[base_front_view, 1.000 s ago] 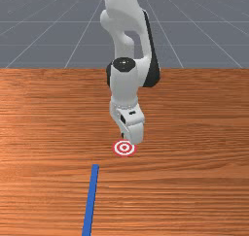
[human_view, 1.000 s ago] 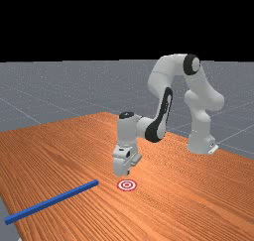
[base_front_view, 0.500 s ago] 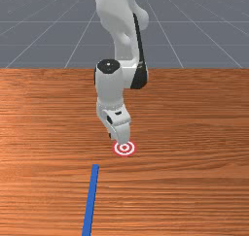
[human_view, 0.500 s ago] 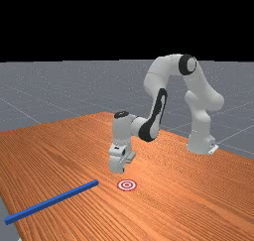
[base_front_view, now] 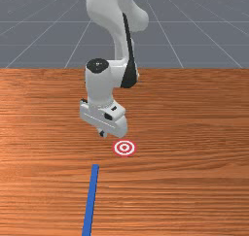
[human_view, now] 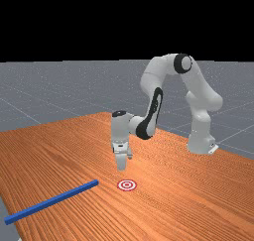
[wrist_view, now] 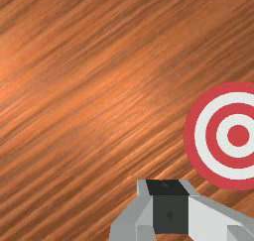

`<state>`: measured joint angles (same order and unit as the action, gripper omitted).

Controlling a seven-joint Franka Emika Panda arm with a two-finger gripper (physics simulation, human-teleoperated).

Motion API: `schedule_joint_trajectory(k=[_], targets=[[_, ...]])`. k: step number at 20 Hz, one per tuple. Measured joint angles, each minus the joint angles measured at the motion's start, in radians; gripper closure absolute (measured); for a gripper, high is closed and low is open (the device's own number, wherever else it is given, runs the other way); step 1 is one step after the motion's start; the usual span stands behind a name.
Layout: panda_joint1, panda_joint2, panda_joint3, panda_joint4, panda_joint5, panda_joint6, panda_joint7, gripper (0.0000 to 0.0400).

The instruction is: Pull the pivot to the target area

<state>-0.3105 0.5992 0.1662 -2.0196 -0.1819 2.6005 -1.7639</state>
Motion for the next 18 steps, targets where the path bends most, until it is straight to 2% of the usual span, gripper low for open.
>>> schedule_joint_trajectory(k=[2, 6, 8, 9, 11, 13, 14, 15, 16, 17, 18], targets=[[-0.069, 0.013, 0.044, 0.015, -0.047, -0.013, -0.241, 0.0400], [-0.128, 0.035, 0.067, 0.050, -0.077, -0.033, -0.407, 0.0400], [-0.091, 0.049, 0.030, 0.087, -0.039, -0.044, -0.243, 0.0400], [-0.130, 0.081, 0.082, 0.131, -0.093, -0.073, -0.486, 0.0400], [-0.108, 0.119, 0.070, 0.209, -0.082, -0.107, -0.436, 0.0400], [-0.120, 0.177, 0.104, 0.308, -0.117, -0.160, -0.611, 0.0400], [-0.098, 0.162, 0.077, 0.303, -0.080, -0.161, -0.457, 0.0400], [-0.089, 0.149, 0.066, 0.299, -0.066, -0.167, -0.402, 0.0400], [-0.124, 0.172, 0.115, 0.333, -0.120, -0.189, -0.651, 0.0400], [-0.132, 0.173, 0.130, 0.330, -0.134, -0.190, -0.705, 0.0400], [-0.115, 0.166, 0.120, 0.323, -0.123, -0.184, -0.638, 0.0400]])
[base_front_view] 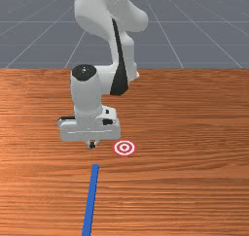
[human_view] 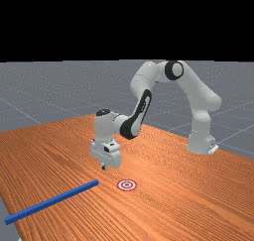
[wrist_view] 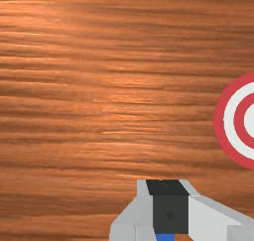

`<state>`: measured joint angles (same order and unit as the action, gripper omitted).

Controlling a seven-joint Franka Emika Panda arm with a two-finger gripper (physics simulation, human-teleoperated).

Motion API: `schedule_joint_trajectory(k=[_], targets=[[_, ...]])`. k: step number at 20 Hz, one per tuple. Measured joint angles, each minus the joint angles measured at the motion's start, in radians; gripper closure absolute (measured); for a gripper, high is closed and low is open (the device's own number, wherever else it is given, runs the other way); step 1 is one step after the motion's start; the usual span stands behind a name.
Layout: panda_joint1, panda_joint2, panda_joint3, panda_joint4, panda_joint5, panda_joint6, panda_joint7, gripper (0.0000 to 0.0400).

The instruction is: Pull the pivot to the target area

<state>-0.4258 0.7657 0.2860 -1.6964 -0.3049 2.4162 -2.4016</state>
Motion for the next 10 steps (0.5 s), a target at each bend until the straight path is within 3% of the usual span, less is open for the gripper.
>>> schedule_joint_trajectory(k=[2, 4, 6, 8, 10], targets=[[-0.004, 0.000, 0.027, -0.009, -0.028, 0.000, -0.099, 0.0400], [0.037, 0.000, -0.003, 0.002, 0.000, 0.000, 0.064, 0.0400], [0.024, 0.006, 0.055, -0.008, -0.059, -0.005, -0.164, 0.0400], [0.046, 0.006, 0.073, -0.016, -0.077, -0.004, -0.193, 0.0400], [0.067, 0.063, 0.085, 0.088, -0.088, -0.056, -0.276, 0.0400]])
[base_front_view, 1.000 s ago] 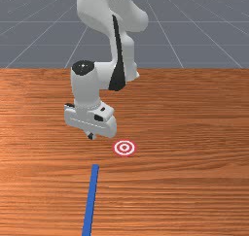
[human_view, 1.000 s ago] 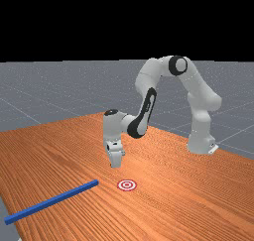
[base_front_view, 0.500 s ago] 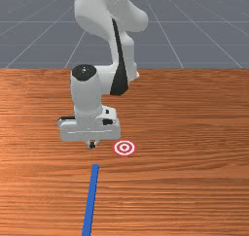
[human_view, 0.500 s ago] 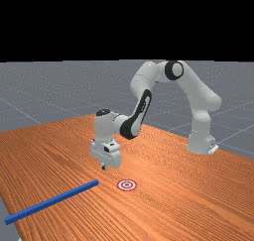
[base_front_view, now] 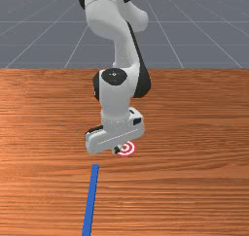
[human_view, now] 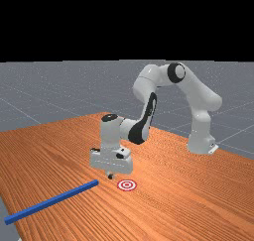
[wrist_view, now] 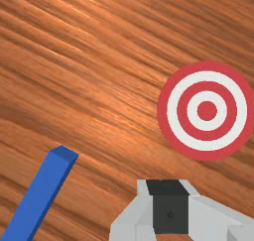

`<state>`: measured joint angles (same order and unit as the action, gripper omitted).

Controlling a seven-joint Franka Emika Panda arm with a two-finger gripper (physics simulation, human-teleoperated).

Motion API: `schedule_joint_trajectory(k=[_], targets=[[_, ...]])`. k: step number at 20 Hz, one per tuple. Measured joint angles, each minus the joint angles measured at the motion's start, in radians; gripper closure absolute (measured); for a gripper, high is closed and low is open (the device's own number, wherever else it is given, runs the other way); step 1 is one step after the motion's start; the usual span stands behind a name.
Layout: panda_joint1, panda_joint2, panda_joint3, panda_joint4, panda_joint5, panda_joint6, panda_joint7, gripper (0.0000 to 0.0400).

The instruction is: Pull the pivot to the target area

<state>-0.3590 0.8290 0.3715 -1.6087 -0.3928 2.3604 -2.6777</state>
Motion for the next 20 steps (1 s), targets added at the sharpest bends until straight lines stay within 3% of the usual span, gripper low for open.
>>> schedule_joint_trajectory(k=[5, 8, 9, 10, 12, 15, 20], targets=[[0.038, 0.048, -0.029, 0.104, 0.029, -0.041, 0.130, 0.0400], [0.039, 0.081, -0.019, 0.155, 0.014, -0.059, 0.057, 0.0400], [0.050, 0.088, -0.036, 0.160, 0.027, -0.048, 0.133, 0.0243], [0.052, 0.100, -0.037, 0.165, 0.023, -0.041, 0.127, 0.0147], [0.064, 0.122, -0.054, 0.174, 0.029, -0.025, 0.187, 0.0054], [0.066, 0.121, -0.070, 0.150, 0.035, 0.020, 0.247, 0.0012], [0.053, 0.121, -0.065, 0.166, 0.041, -0.019, 0.220, 0.0001]])
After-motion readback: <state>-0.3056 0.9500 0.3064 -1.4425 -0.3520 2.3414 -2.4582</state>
